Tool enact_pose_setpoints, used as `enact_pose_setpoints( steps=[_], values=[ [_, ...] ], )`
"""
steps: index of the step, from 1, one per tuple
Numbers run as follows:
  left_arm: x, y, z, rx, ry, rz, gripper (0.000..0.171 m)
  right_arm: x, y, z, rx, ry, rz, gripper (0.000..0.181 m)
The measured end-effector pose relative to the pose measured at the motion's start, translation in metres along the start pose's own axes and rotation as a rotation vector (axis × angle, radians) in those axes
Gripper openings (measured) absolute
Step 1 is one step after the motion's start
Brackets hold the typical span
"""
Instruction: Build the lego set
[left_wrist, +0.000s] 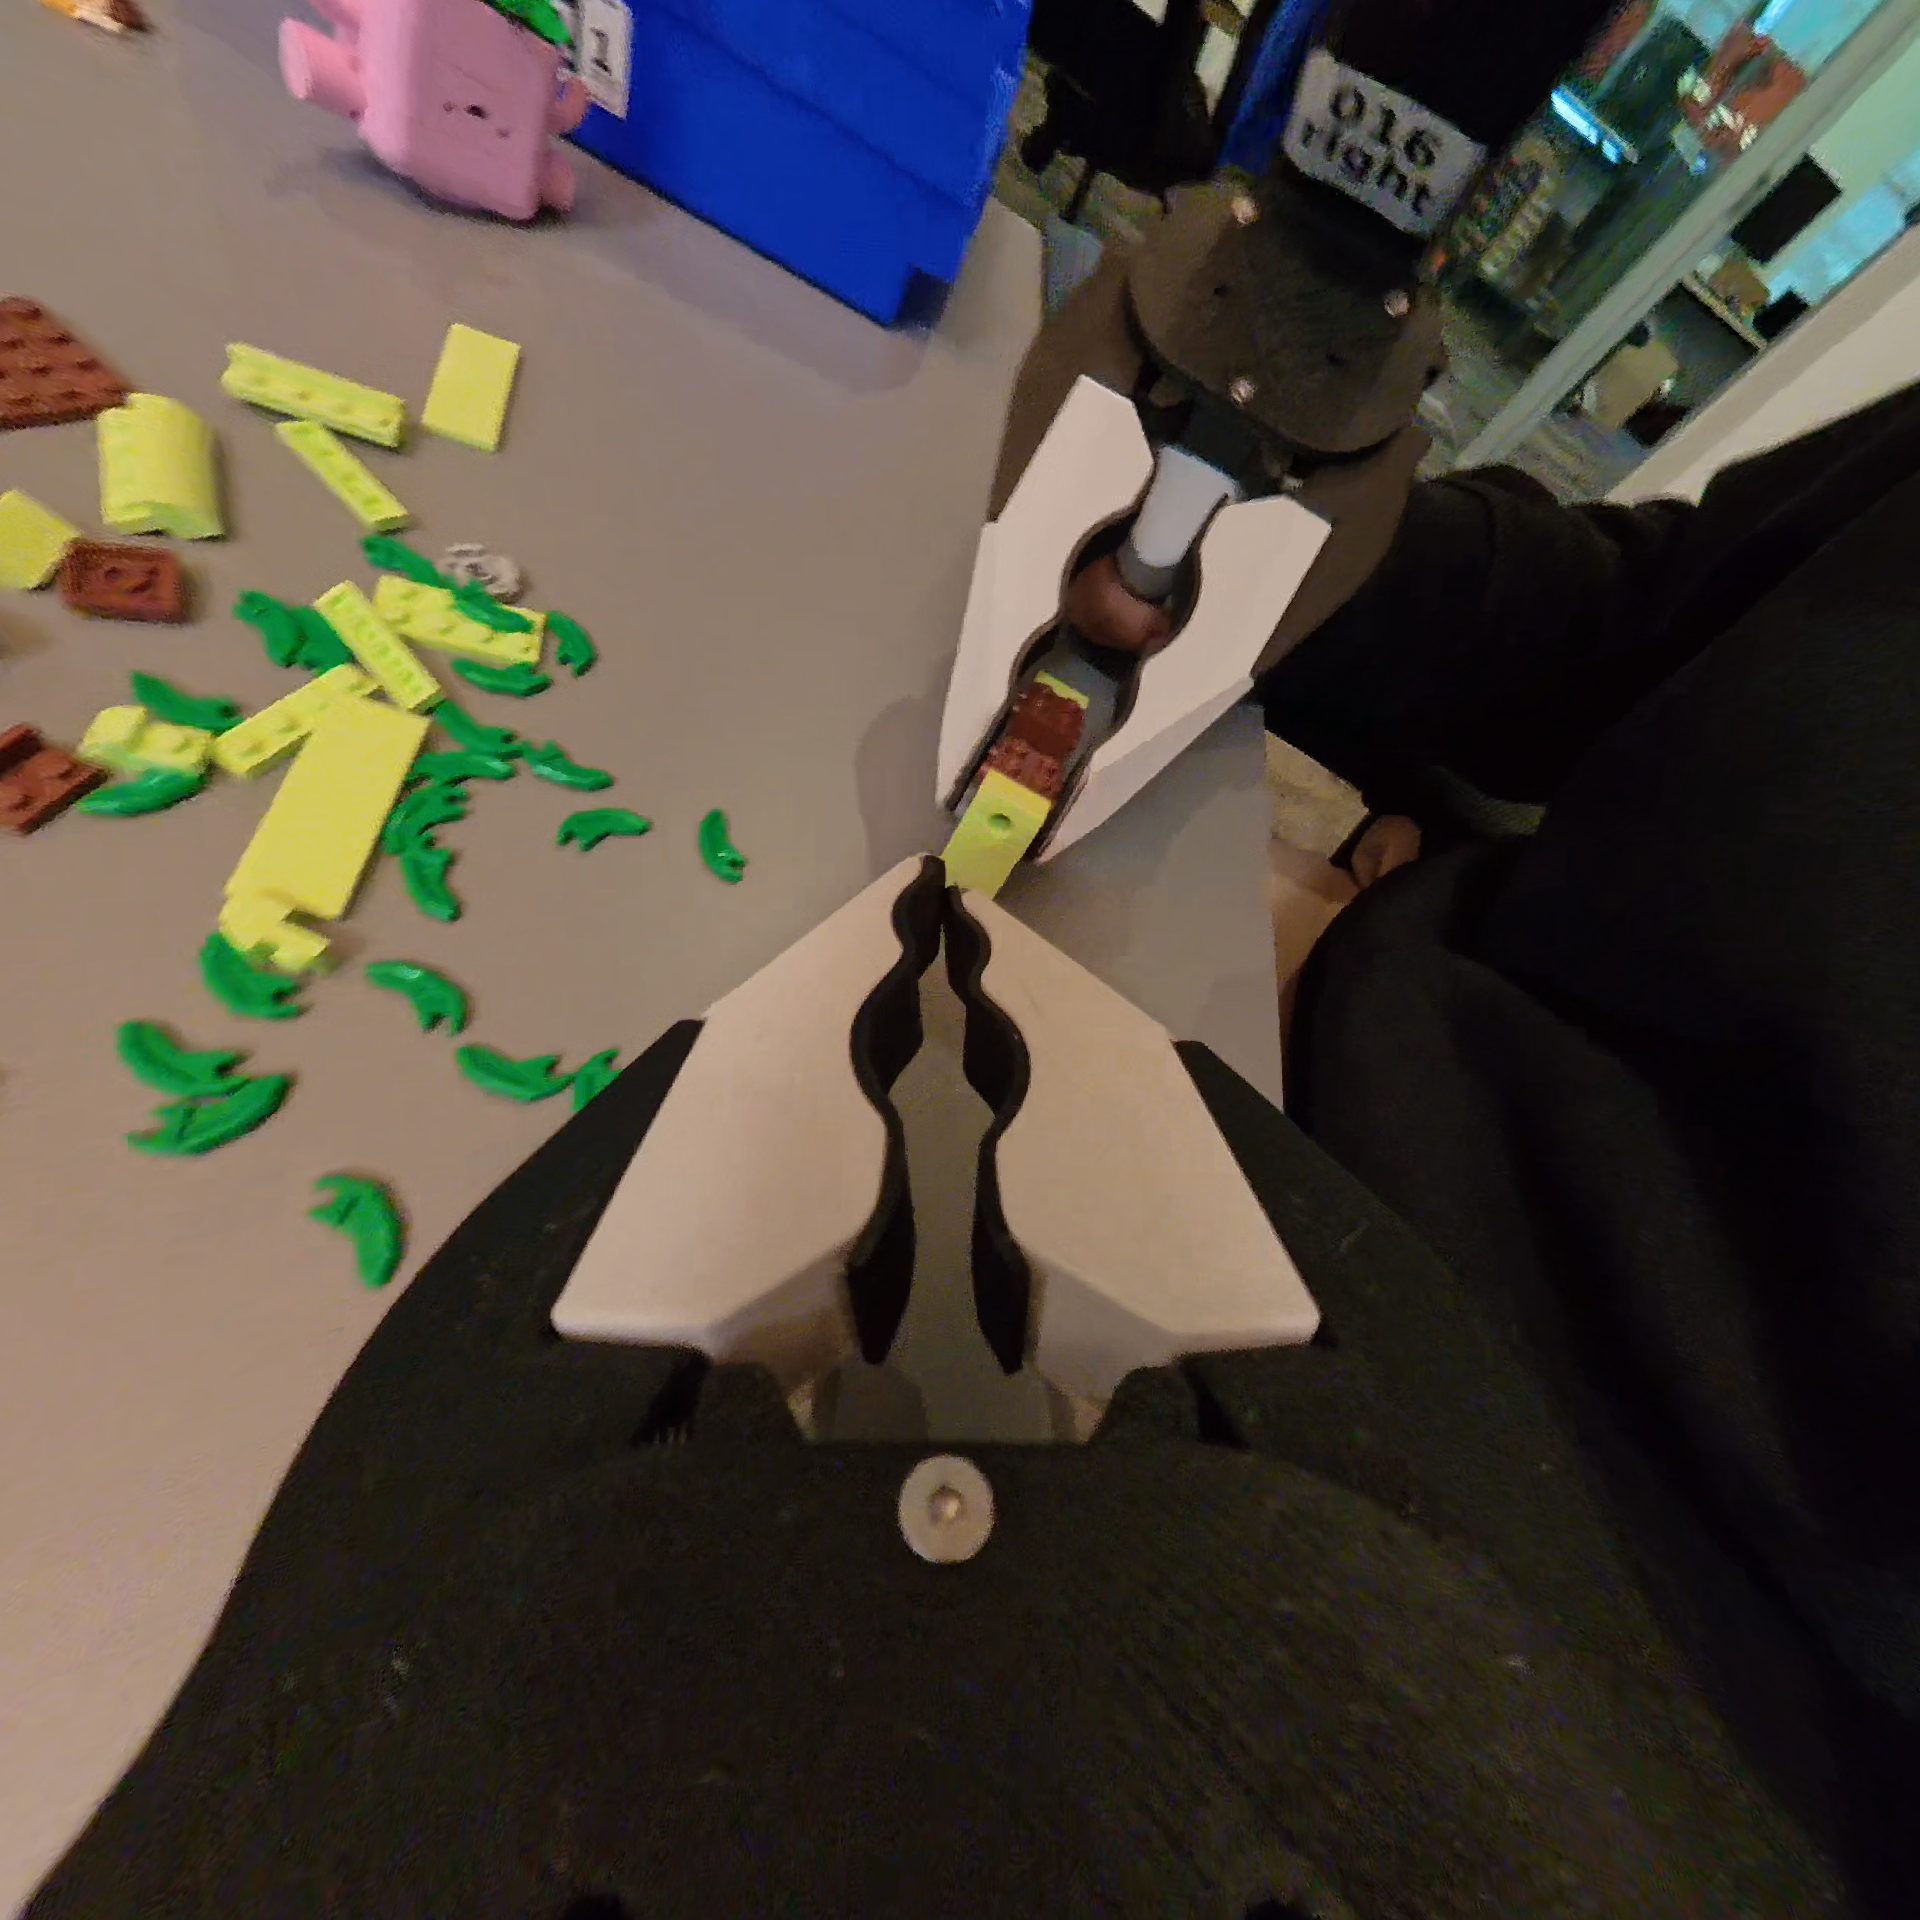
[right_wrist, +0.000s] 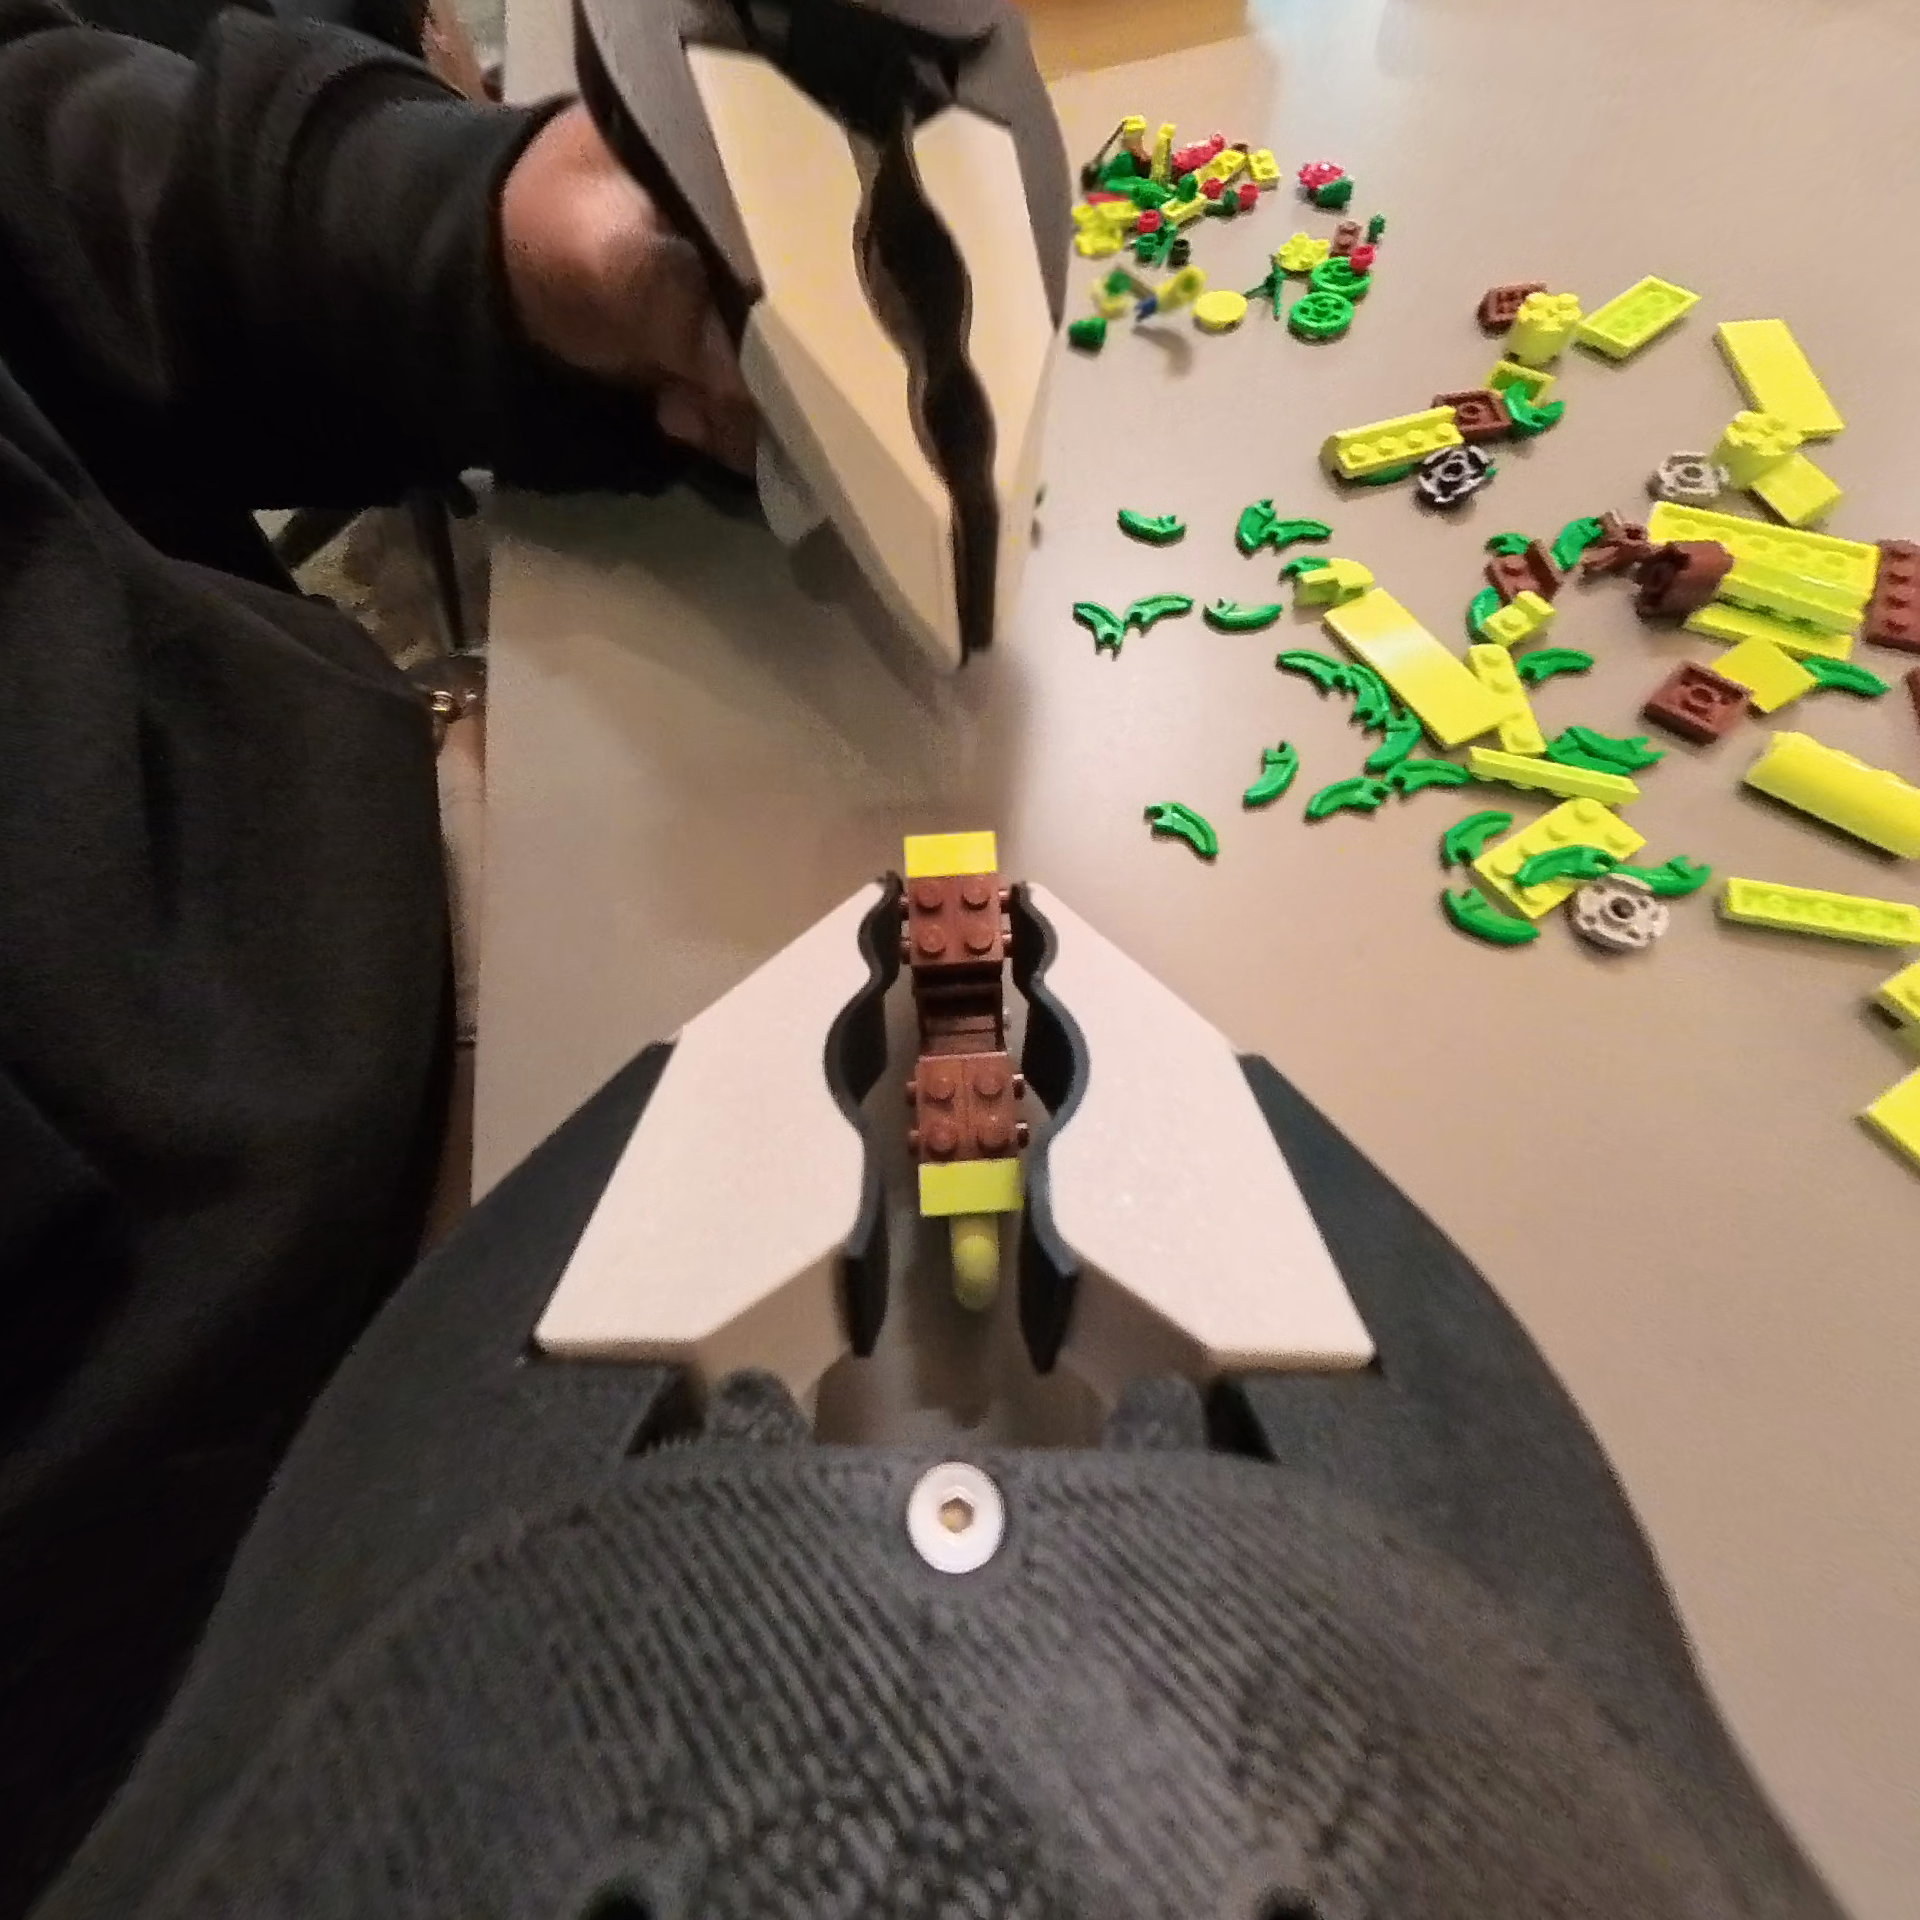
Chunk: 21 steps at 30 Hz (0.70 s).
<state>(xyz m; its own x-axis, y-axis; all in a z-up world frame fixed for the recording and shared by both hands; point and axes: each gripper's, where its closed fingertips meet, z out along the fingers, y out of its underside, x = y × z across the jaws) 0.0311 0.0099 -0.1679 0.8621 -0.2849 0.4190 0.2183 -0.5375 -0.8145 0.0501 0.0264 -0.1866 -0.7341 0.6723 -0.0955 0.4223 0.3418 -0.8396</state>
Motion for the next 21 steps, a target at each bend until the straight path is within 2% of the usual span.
enact_pose_setpoints(
  steps=[3, 5, 9, 11, 12, 16, 18, 21],
  values=[
    [-0.005, -0.014, -0.026, 0.096, -0.008, -0.032, 0.000, 0.005, 0.002, -0.002, -0.002, 0.033, 0.006, 0.019],
    [-0.017, -0.019, -0.049, 0.150, -0.083, -0.039, 0.000, 0.010, 0.004, -0.003, -0.010, 0.064, 0.008, 0.019],
    [-0.070, -0.014, -0.119, 0.271, -0.434, -0.083, 0.008, 0.019, 0.003, -0.005, -0.001, 0.104, 0.026, 0.019],
    [-0.101, -0.001, -0.153, 0.294, -0.610, -0.164, 0.018, 0.026, 0.002, -0.006, 0.006, 0.132, 0.032, 0.019],
    [-0.111, 0.006, -0.162, 0.280, -0.654, -0.190, 0.021, 0.029, 0.002, -0.006, 0.007, 0.148, 0.034, 0.019],
    [-0.137, 0.023, -0.174, 0.177, -0.744, -0.215, 0.031, 0.046, 0.006, -0.004, -0.032, 0.222, 0.041, 0.019],
    [-0.144, 0.025, -0.170, 0.139, -0.742, -0.211, 0.036, 0.051, 0.009, -0.003, -0.050, 0.248, 0.052, 0.028],
    [-0.151, 0.031, -0.162, 0.059, -0.743, -0.210, 0.033, 0.051, 0.004, -0.007, -0.016, 0.262, 0.046, 0.038]
  ],
)
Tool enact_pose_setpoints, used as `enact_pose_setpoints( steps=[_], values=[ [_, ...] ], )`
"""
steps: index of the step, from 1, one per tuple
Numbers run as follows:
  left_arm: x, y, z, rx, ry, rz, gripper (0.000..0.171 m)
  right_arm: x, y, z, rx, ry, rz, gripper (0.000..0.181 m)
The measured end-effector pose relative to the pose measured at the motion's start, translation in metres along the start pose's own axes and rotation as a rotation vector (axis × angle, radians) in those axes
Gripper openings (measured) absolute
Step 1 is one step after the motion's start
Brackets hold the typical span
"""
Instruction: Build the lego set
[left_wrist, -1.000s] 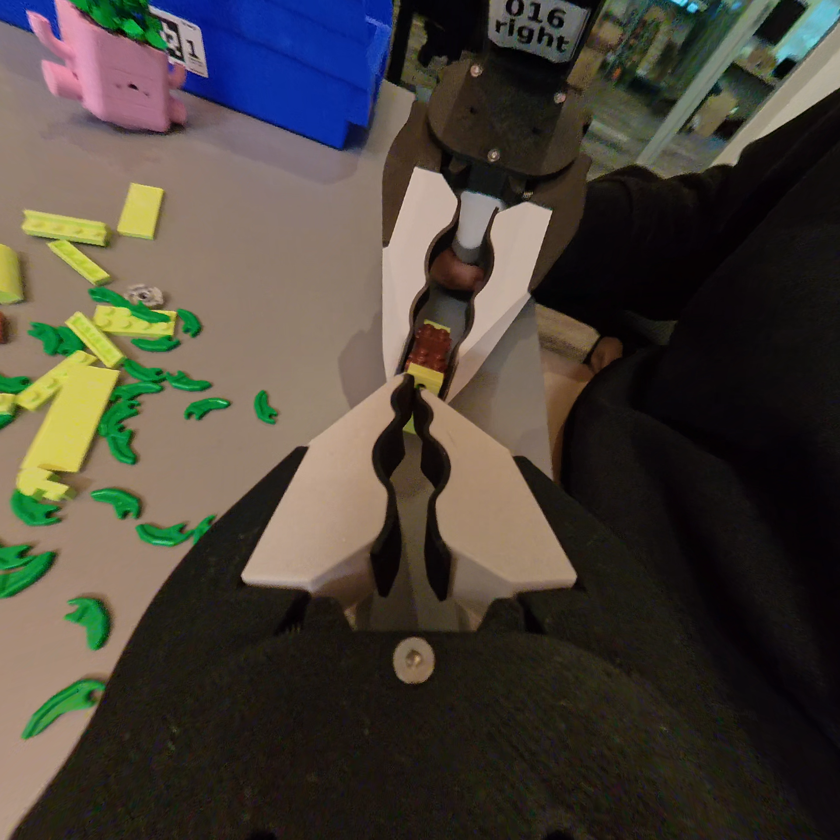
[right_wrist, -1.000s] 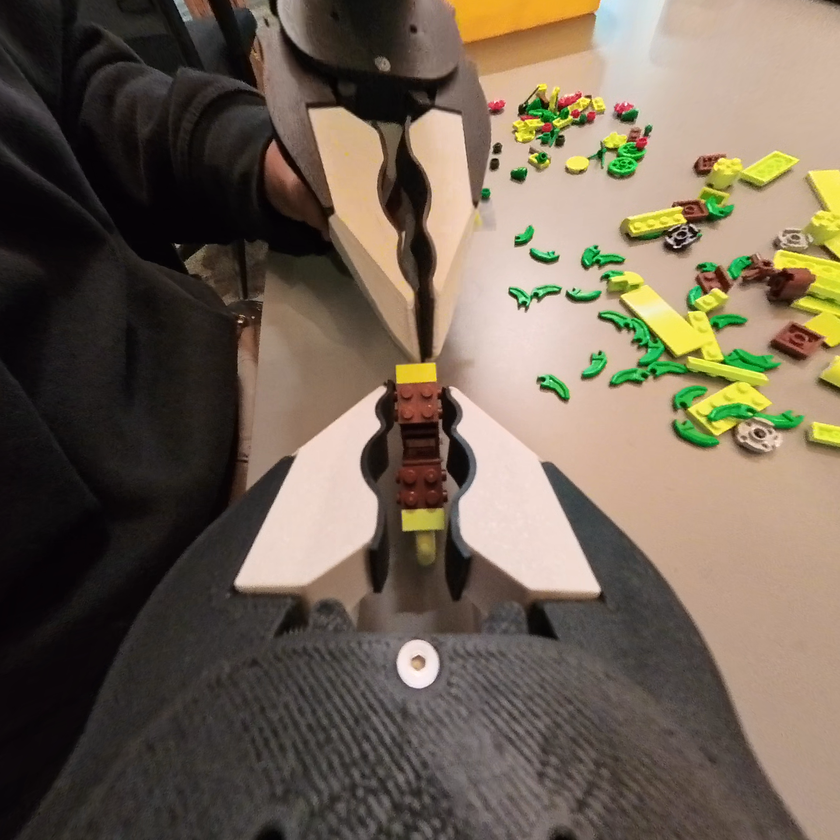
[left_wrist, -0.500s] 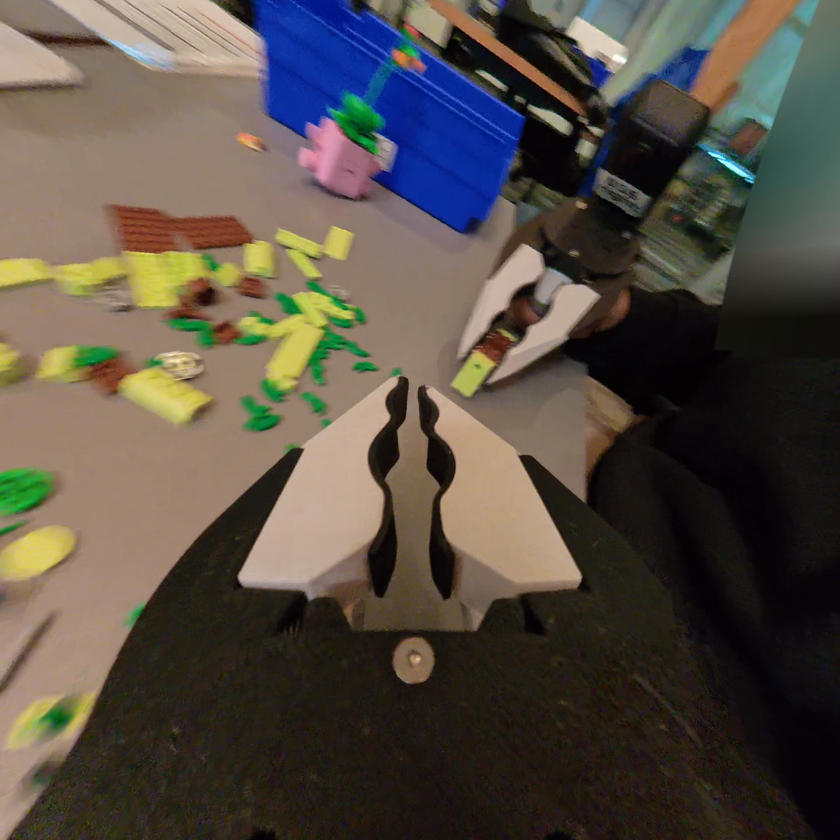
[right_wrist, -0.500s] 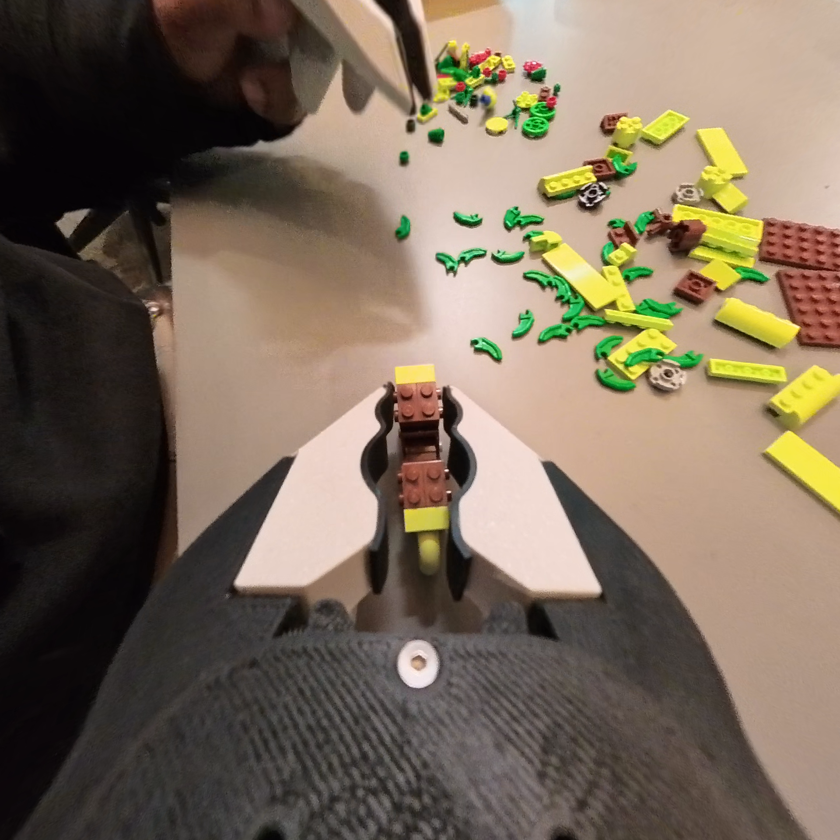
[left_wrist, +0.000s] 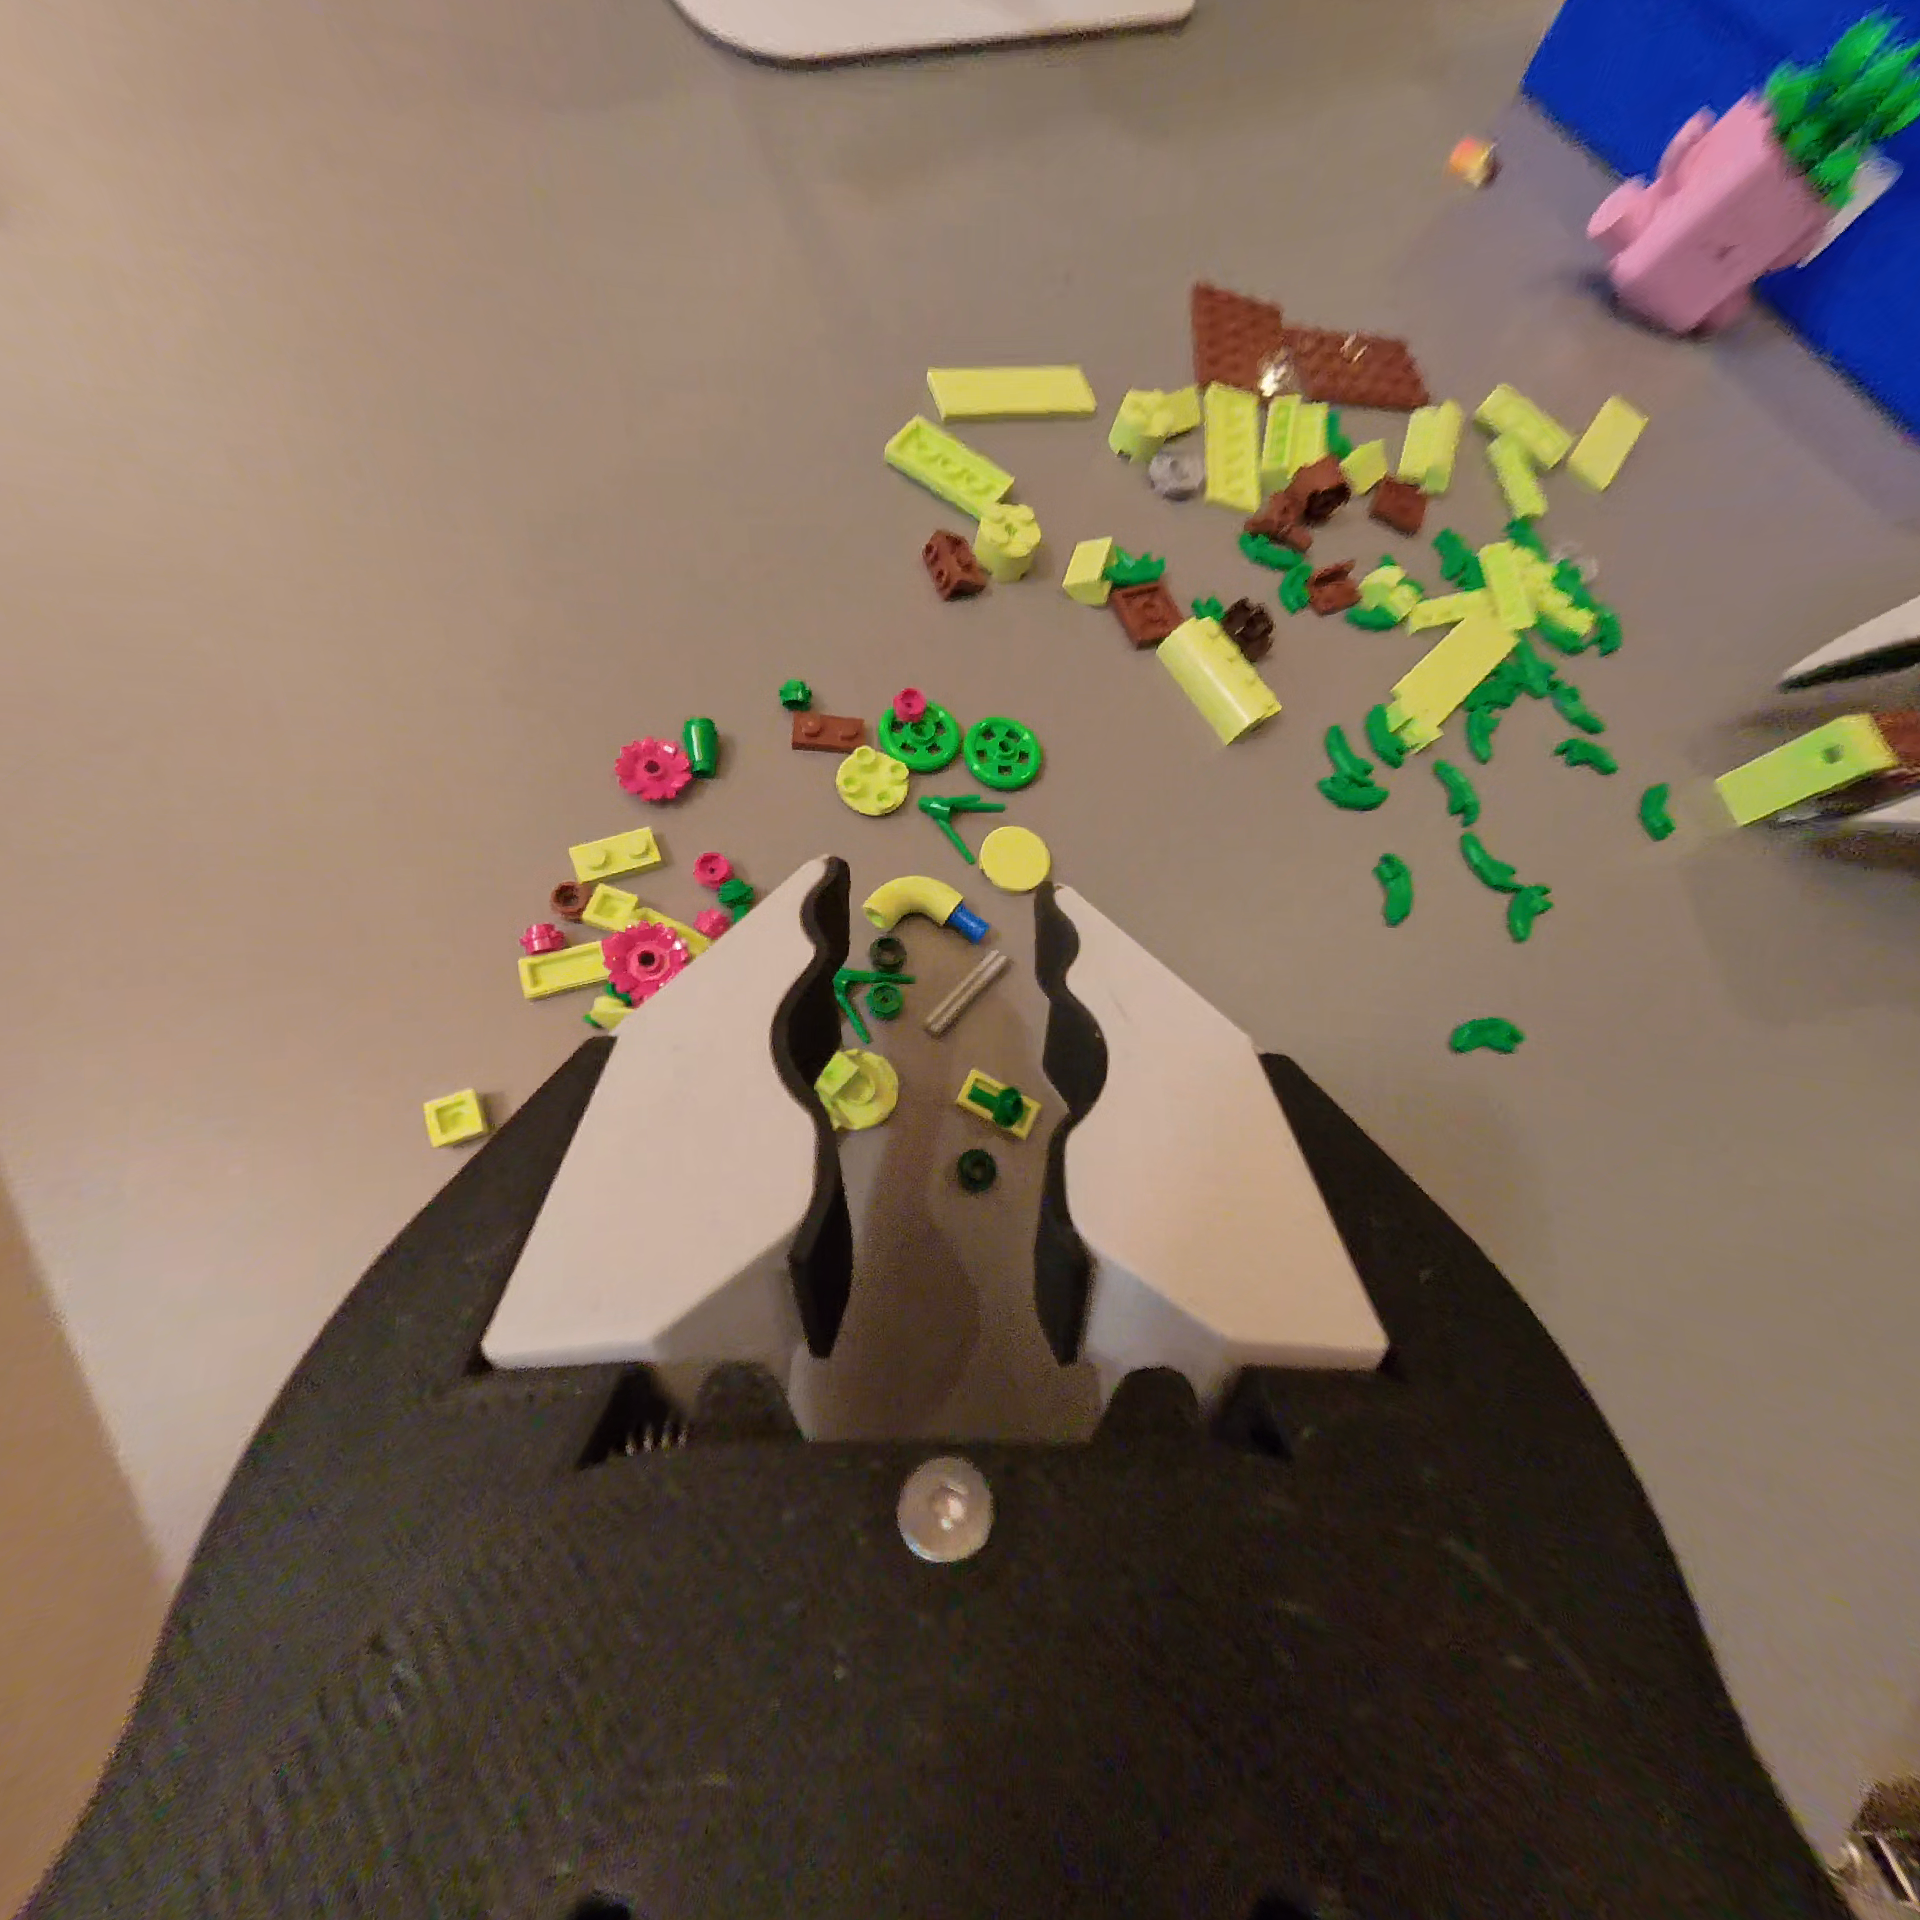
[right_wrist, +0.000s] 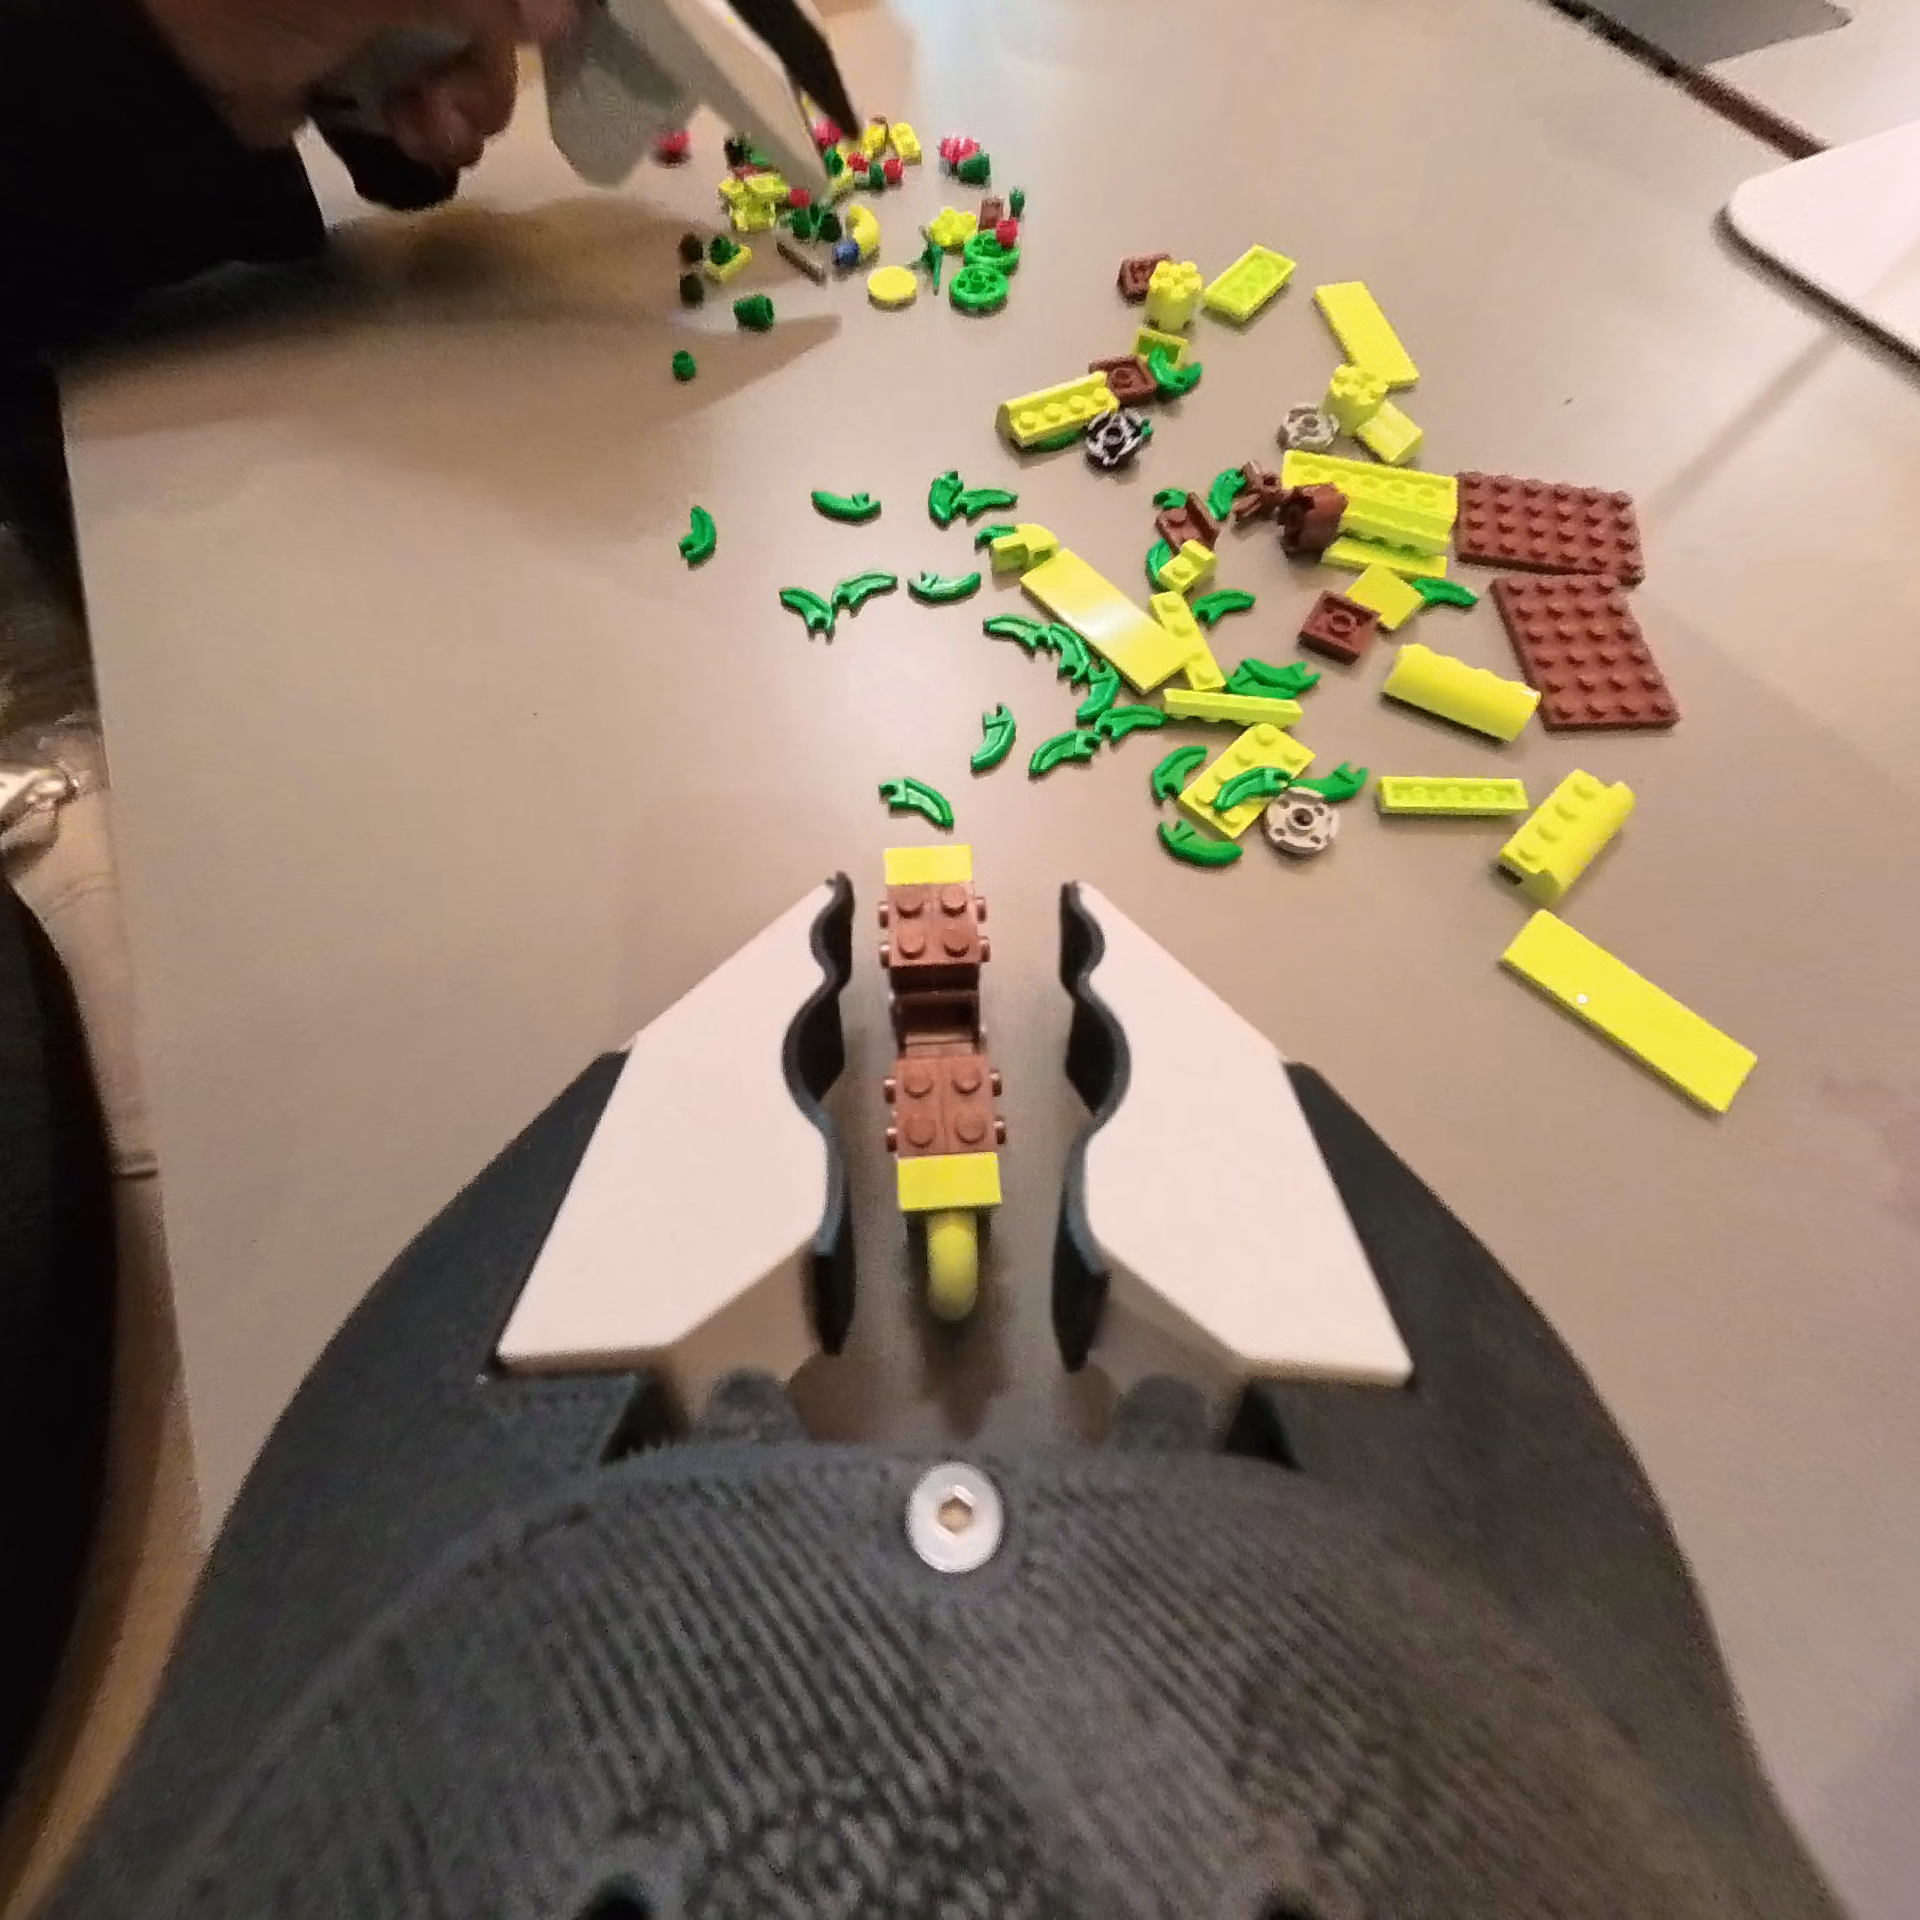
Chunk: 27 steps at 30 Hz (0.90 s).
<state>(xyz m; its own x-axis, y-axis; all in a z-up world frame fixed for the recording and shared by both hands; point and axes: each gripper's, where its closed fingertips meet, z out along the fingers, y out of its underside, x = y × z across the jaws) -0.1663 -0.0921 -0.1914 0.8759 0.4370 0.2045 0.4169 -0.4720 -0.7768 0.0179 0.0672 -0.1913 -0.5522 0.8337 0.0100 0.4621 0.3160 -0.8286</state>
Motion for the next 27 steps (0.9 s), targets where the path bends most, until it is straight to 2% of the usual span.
enact_pose_setpoints(
  steps=[3, 11, 13, 18, 20, 22, 25, 27],
  values=[
    [-0.008, 0.004, 0.005, -0.059, -0.054, 0.033, 0.022, -0.001, -0.008, -0.010, 0.064, 0.003, 0.023, 0.041],
    [-0.007, 0.014, 0.018, -0.180, -0.003, 0.073, 0.020, -0.001, -0.013, -0.025, 0.127, 0.030, 0.068, 0.039],
    [-0.001, 0.015, 0.018, -0.176, 0.018, 0.081, 0.005, -0.002, -0.017, -0.027, 0.154, 0.033, 0.079, 0.038],
    [0.007, 0.015, 0.017, -0.164, 0.028, 0.101, 0.005, -0.005, -0.029, -0.029, 0.195, 0.042, 0.075, 0.037],
    [0.013, 0.007, 0.013, -0.118, 0.046, 0.095, 0.005, -0.006, -0.034, -0.031, 0.206, 0.057, 0.062, 0.036],
    [0.034, -0.013, 0.004, 0.005, 0.147, 0.048, 0.005, -0.008, -0.044, -0.033, 0.235, 0.073, 0.053, 0.036],
    [0.090, -0.052, -0.021, 0.251, 0.474, -0.169, 0.005, -0.019, -0.072, -0.034, 0.337, 0.090, 0.047, 0.037],
    [0.125, -0.067, -0.033, 0.339, 0.665, -0.331, 0.005, -0.024, -0.091, -0.033, 0.410, 0.166, 0.025, 0.045]
  ],
)
